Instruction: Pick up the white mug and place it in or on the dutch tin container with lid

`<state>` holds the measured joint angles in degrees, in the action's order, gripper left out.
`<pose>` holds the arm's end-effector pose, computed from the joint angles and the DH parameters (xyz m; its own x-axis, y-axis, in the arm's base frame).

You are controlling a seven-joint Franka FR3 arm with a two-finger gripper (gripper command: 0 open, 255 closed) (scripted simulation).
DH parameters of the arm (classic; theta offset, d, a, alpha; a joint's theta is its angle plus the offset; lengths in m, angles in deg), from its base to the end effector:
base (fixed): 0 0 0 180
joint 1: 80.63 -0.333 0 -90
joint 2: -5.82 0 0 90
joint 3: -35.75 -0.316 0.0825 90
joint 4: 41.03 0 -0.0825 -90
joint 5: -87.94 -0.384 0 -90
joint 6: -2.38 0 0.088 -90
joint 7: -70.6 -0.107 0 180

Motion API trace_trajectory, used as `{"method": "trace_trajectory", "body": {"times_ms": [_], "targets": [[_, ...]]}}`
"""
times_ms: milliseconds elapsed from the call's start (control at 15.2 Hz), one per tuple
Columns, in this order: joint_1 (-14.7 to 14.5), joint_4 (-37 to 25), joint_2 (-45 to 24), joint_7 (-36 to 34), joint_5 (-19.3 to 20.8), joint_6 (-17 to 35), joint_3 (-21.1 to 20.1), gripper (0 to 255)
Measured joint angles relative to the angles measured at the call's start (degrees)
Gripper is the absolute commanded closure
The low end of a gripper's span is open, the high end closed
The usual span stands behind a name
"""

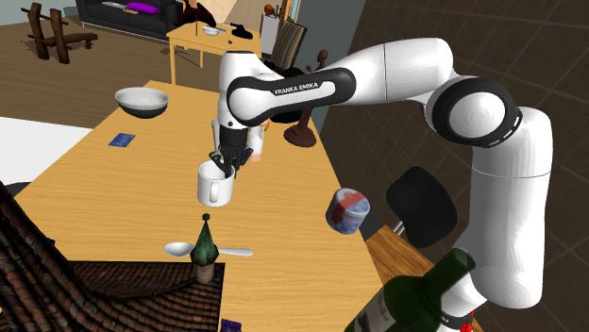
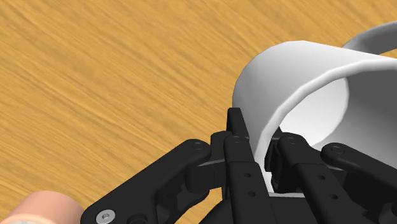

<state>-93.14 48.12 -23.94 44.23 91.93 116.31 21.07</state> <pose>0.6199 0.2864 0.3479 0.9957 0.0180 -0.0909 0.0156 -0.9995 -0.0270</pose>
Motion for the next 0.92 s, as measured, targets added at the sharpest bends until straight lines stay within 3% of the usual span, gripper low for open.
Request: {"method": "trace_trajectory", "body": {"times_ms": [462, 924], "targets": [[0.03, -0.15, 0.13, 0.03, -0.03, -0.30, -0.01, 255], [0.04, -2.76, 1.73, 0.05, -0.43, -4.46, -0.27, 255]]}}
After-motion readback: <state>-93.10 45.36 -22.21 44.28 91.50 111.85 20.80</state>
